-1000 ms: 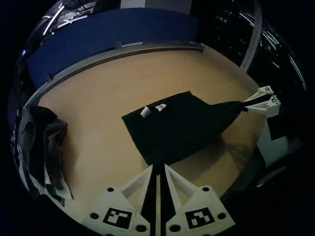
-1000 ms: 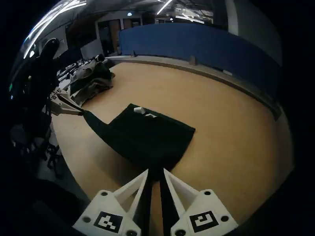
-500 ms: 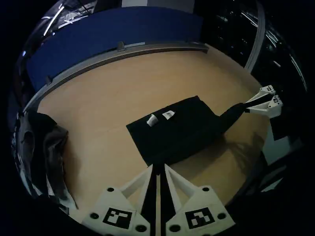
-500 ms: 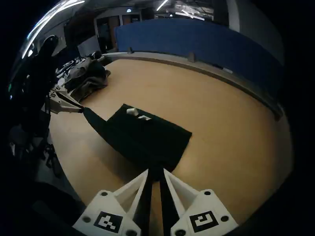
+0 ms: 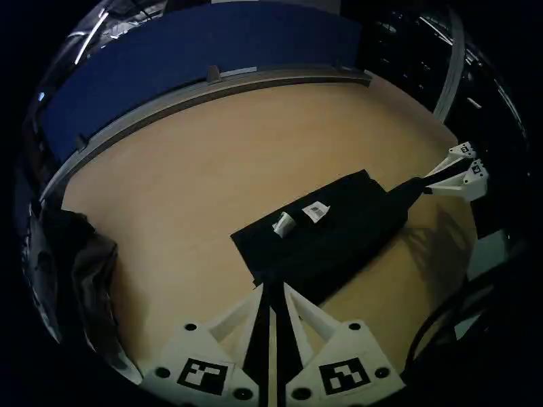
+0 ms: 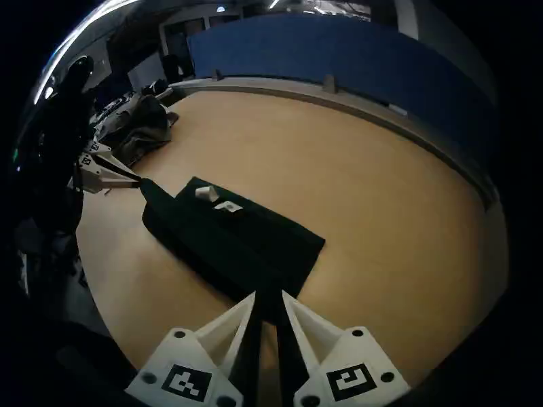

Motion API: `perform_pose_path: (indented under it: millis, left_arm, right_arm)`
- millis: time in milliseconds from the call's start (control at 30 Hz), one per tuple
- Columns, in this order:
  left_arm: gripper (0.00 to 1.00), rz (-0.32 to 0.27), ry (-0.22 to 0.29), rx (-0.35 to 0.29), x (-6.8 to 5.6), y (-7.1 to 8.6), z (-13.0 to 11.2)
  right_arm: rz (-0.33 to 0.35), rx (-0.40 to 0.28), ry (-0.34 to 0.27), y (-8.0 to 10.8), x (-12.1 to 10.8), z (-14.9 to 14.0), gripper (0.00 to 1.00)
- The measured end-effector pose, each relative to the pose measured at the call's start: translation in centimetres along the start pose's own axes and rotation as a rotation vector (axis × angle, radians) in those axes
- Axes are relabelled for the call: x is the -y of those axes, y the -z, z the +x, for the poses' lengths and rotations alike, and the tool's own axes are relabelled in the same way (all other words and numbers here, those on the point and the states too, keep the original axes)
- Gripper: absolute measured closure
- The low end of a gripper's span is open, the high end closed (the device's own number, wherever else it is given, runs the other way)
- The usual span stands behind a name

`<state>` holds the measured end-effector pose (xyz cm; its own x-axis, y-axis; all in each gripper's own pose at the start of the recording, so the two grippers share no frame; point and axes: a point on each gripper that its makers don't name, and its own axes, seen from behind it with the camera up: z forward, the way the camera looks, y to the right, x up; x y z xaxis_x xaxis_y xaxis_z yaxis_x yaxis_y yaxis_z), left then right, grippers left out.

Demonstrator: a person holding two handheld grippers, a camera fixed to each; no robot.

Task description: Fold towel

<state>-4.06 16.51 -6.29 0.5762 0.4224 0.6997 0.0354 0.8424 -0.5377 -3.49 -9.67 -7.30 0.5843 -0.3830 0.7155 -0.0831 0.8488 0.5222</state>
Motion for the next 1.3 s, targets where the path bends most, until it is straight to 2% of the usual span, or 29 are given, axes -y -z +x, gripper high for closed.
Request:
perform_pose_path:
  millis: [167, 367, 767, 967, 1133, 1300]
  left_arm:
    - [0.95, 0.003, -0.007, 0.015, 0.6, -1.9, 0.4]
    - [0.94, 0.013, -0.009, 0.056, 1.1, -3.6, -0.7]
    - [0.92, 0.024, 0.030, 0.079, 1.7, -5.6, -1.1]
    - [0.84, 0.039, 0.035, 0.075, 2.2, -6.1, -1.0]
    - [0.71, 0.051, 0.037, 0.064, 2.6, -6.2, -0.7]
    - [0.63, 0.064, 0.043, 0.047, 3.2, -6.2, -0.3]
  right_arm:
    - [-0.005, 0.017, -0.008, -1.6, -0.9, 0.2, 0.88]
    - [0.007, 0.024, -0.034, -3.5, -1.7, 0.4, 0.88]
    - [-0.025, 0.038, -0.036, -6.2, -3.0, 0.3, 0.87]
    - [-0.040, 0.044, -0.013, -6.7, -3.3, 0.2, 0.85]
    - [-0.069, 0.032, -0.013, -7.2, -4.0, 0.4, 0.78]
    - [-0.105, 0.016, -0.024, -7.5, -5.0, 0.8, 0.60]
